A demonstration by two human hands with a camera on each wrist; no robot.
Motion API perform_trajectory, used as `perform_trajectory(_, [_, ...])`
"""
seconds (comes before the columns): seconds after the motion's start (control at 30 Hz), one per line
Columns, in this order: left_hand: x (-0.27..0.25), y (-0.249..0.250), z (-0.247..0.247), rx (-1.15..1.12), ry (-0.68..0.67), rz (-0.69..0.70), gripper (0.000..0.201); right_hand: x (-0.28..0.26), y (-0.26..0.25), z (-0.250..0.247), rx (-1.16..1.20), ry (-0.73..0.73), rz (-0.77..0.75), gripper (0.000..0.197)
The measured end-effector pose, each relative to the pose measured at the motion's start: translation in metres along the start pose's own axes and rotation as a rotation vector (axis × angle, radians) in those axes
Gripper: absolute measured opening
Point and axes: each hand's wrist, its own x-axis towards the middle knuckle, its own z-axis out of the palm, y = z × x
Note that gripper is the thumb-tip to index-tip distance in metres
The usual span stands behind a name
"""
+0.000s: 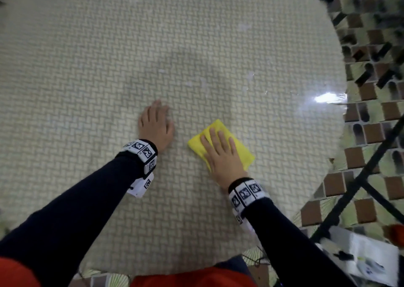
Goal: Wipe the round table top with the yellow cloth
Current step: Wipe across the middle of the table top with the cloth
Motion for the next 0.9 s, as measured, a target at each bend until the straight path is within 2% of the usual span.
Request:
perform_trajectory(0.07, [-0.004,0.007,0.004,-0.025,-0.004,-0.014,0.063,-0.029,0.035,-0.001,-0.034,-0.052,-0.046,0.05])
perform_trajectory(0.17, [-0.009,0.019,0.007,-0.039,-0.003,-0.026,0.067,-0.036,0.09,-0.02,-0.067,-0.024,0.124,0.052])
perform_trajectory(0.27, [-0.015,0.028,0.01,-0.06,0.021,-0.044,0.066,0.0,0.114,-0.037,0.021,0.025,0.339,0.051])
perform_trajectory(0.33, [-0.02,0.032,0.014,-0.062,0.061,-0.045,0.063,0.031,0.105,-0.042,0.052,0.052,0.403,0.05])
perform_trajectory(0.4, [-0.024,0.033,0.018,-0.053,0.079,-0.049,0.059,0.051,0.081,-0.043,0.069,0.044,0.345,0.051])
perform_trajectory(0.47, [-0.028,0.034,0.022,-0.039,0.094,-0.059,0.058,0.052,0.053,-0.036,0.063,-0.014,0.2,0.051])
perform_trajectory(0.53, [-0.031,0.034,0.023,-0.032,0.11,-0.066,0.059,0.032,0.032,-0.023,0.031,-0.084,0.044,0.051])
perform_trajectory(0.6, [-0.031,0.035,0.023,-0.025,0.106,-0.063,0.06,-0.003,0.028,-0.011,-0.008,-0.055,-0.094,0.051])
perform_trajectory(0.67, [-0.029,0.034,0.021,-0.012,0.086,-0.051,0.061,-0.038,0.046,-0.004,-0.02,-0.058,-0.142,0.051])
perform_trajectory(0.77, [-0.026,0.031,0.016,0.005,0.017,-0.04,0.057,-0.051,0.086,-0.015,-0.037,-0.112,-0.009,0.053])
perform_trajectory(0.9, [-0.022,0.027,0.009,0.014,-0.017,-0.014,0.059,0.009,0.098,-0.033,0.037,0.0,0.276,0.054])
